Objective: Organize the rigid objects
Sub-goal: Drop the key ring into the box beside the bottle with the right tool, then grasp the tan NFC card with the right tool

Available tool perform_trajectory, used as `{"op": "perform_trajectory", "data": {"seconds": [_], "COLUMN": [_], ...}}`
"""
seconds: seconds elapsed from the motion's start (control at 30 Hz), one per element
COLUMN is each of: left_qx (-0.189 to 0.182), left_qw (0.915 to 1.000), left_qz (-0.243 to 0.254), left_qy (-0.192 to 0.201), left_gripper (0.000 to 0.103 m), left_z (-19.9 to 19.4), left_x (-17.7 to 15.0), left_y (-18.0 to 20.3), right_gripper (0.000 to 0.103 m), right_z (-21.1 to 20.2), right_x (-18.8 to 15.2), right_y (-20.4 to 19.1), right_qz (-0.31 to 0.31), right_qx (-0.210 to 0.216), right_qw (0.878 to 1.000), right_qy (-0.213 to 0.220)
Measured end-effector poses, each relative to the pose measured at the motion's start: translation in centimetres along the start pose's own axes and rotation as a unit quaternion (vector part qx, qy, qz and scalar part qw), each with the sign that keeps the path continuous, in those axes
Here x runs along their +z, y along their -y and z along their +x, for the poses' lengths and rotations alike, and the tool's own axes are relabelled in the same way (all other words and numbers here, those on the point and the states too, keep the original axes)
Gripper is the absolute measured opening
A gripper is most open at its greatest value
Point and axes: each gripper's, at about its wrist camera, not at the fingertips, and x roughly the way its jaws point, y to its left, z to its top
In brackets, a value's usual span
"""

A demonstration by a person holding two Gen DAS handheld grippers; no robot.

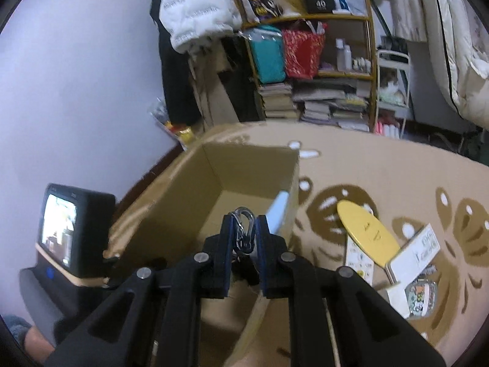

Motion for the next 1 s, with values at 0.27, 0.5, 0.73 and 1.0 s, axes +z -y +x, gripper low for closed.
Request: {"op": "perform_trajectory", "data": {"seconds": [0.27,0.5,0.73,1.0], "left_qx": [0.004,0.006,0.002,0.004], "left_qw": [1.0,0.9999,0.9999,0.9999], "left_qz": [0.006,0.011,0.01,0.011], "left_qy": [-0.002,-0.007,-0.011,-0.008], "left_gripper": [0.02,0.02,0.02,0.02], "left_z": [0.1,0.3,0.3,-0.1], "left_x": [0.0,0.0,0.1,0.0], "left_y": [0.2,0.3,0.2,0.1], "right_gripper": [0.018,0.042,0.087,0.087], "right_z": [-1.2,-2.1,-1.6,0.6], "right_x": [0.4,0.2,-1.8,-5.3], "right_y": [1.1,3.3,7.2,10.4], "right_qz": [0.013,0.038,0.096,0.151], "right_qx": [0.005,-0.026,-0.054,-0.078], "right_qw": [1.0,0.999,0.994,0.983], "right_qy": [0.019,0.025,-0.013,-0.075]}}
